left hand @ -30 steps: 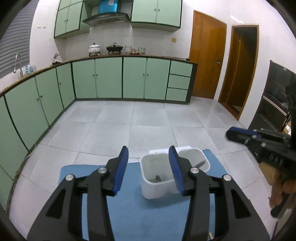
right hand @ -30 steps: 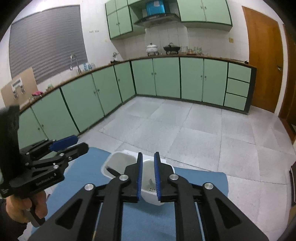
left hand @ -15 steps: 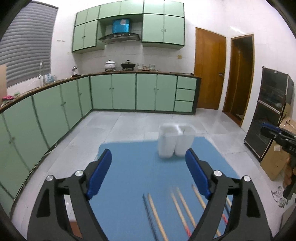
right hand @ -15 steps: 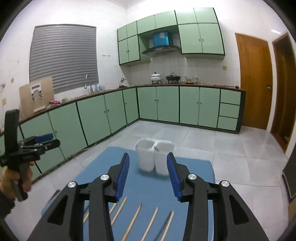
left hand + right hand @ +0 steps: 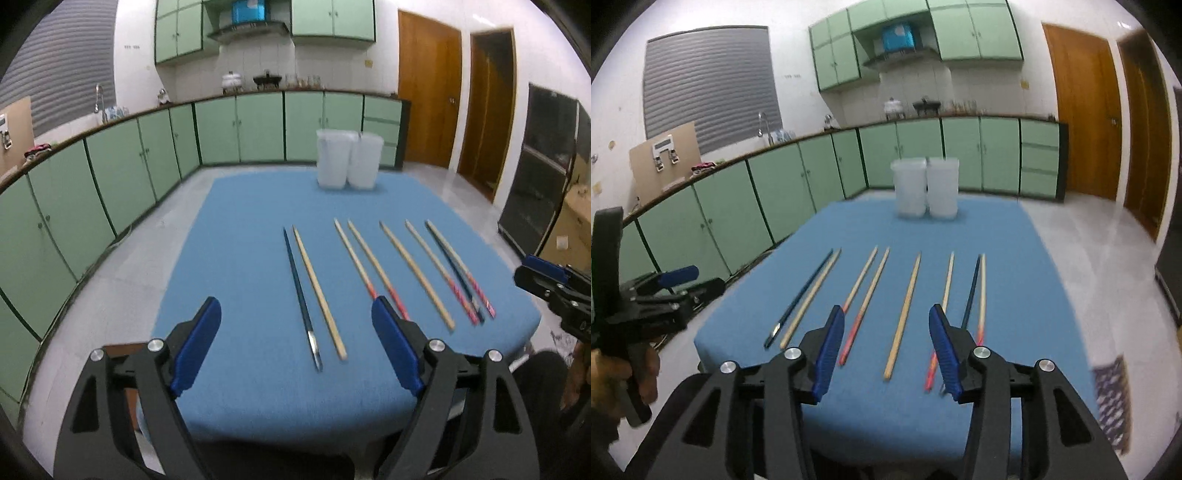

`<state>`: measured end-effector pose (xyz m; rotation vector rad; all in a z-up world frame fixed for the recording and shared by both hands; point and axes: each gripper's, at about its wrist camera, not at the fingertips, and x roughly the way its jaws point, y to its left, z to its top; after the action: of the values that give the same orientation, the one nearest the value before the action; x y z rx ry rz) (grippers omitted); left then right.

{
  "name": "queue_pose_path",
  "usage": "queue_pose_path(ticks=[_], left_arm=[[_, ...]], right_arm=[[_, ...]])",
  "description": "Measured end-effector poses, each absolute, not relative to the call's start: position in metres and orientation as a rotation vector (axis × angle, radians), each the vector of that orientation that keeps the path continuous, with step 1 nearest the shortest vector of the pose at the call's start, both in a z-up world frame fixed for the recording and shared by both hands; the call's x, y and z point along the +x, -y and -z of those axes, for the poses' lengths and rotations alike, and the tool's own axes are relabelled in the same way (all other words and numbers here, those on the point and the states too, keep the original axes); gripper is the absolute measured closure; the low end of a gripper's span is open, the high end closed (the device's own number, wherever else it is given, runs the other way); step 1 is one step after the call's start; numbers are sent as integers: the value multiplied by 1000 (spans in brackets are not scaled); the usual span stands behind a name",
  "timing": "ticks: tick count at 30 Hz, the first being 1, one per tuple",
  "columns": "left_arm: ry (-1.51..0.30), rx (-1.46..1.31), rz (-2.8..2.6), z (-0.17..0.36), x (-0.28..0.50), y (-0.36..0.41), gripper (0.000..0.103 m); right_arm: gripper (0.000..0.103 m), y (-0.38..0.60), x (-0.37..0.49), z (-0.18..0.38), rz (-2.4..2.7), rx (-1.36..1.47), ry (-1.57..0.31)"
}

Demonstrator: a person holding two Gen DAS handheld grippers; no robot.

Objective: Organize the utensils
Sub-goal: 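Grasp the black chopstick with the left tool while the right tool grasps a plain wooden chopstick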

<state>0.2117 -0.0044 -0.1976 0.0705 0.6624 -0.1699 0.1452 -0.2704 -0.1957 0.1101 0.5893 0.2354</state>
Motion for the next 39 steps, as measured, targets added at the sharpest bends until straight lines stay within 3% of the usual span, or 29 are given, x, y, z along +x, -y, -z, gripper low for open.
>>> queue_pose_path(ticks=[7,11,20,28,36,39], left_arm=[[-785,27,169,231,225,1,36],[-819,36,158,248,233,3,37],[-920,14,157,282,242,4,57],[-851,65,119,287,238,15,62],[-833,76,102,288,237,21,67],[-835,63,95,287,238,22,77]], right_arm=[[61,263,158,234,-217,107,-655],[61,263,166,244,-208,107,-676],[61,259,176,259,-210,99,-709],[64,253,181,273,-215,81,-738],[74,251,185,280,-202,48,-736],[78,253,185,281,-199,43,-732]])
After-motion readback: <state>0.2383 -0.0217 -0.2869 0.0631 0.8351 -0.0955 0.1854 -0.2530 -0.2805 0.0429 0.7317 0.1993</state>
